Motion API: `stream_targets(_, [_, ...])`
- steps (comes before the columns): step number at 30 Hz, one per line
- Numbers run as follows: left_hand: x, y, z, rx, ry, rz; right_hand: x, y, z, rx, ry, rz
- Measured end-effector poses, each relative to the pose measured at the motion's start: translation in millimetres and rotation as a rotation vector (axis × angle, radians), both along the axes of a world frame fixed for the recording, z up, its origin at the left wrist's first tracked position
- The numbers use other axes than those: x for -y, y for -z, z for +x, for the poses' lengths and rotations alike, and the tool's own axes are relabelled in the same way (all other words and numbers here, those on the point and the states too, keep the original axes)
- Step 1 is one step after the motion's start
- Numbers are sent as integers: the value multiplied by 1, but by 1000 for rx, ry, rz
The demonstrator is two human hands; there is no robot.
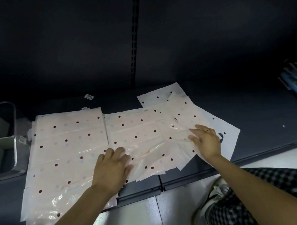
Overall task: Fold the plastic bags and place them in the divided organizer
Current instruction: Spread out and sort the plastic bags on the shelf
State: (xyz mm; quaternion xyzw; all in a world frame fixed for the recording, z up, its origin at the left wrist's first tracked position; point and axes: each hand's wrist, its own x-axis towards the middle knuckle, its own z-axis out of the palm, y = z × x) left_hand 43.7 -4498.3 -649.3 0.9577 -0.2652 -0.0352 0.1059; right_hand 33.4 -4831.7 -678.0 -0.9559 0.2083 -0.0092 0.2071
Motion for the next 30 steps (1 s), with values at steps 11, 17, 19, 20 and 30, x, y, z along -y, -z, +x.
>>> stream_targets(11, [7, 1, 9, -281, -23, 61, -42, -61, 25, 421, 416, 738])
stream_targets(17, [32, -36, 7, -849, -378, -925, -144, -66, 14, 167, -86, 579])
stream_targets(19, [34, -41, 13, -854, -554, -1144, -173, -62, 7, 21, -294, 579])
stream_targets(20, [31, -41, 17, -768, -652, -1183, -181, -60, 4, -26, -400, 569])
stream_targets(30, [-89, -12, 54, -451, -999, -549, -19, -13, 7, -216, 5, -40])
